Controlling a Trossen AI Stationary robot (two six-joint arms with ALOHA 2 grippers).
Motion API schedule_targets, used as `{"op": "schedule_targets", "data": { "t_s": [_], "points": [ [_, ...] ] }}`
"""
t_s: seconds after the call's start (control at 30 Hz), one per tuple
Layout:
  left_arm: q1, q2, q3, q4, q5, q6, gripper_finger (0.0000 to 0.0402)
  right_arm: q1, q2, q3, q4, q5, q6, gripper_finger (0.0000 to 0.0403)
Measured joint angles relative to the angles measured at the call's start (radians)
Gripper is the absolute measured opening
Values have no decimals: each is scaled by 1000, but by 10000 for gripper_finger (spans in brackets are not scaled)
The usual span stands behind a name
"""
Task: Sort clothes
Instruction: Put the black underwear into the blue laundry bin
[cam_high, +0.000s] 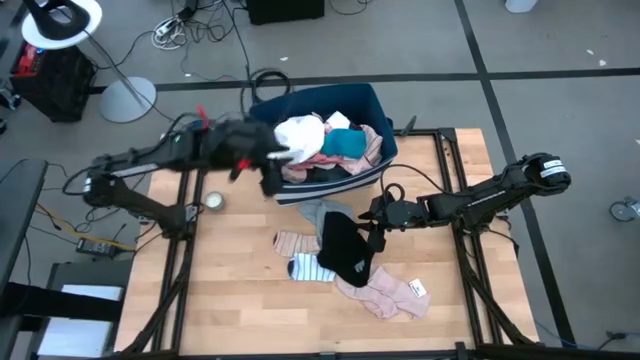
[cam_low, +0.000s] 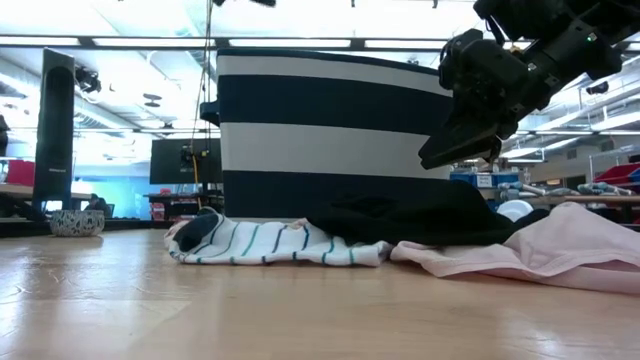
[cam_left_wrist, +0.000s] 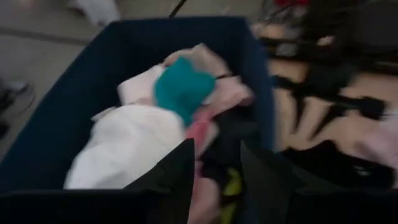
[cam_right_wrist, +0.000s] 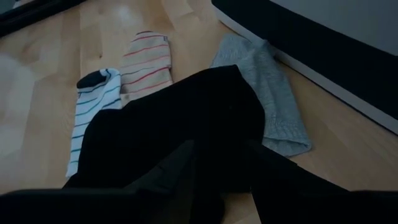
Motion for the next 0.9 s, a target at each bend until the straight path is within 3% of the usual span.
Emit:
{"op": "schedule_targets", "data": {
  "t_s": [0.23,0.4,0.67,0.83,0.9],
  "points": [
    [-209,-207,-339,251,-53,-95,137,10,4,0,11,-2,-16,139],
    [-314,-271,-525,370,-143,-153,137,36,70,1,45,-16,-109,138],
    [-386,-271,-785,729,-151,-198,137,46,286,9,245,-18,-212,140],
    [-395,-283,-944,902,-152,-245,127,22,398,59,259,-8,-256,132],
    [-396,-283,-996,984,-151,-248,122,12,435,88,257,-8,-271,112]
  ]
}}
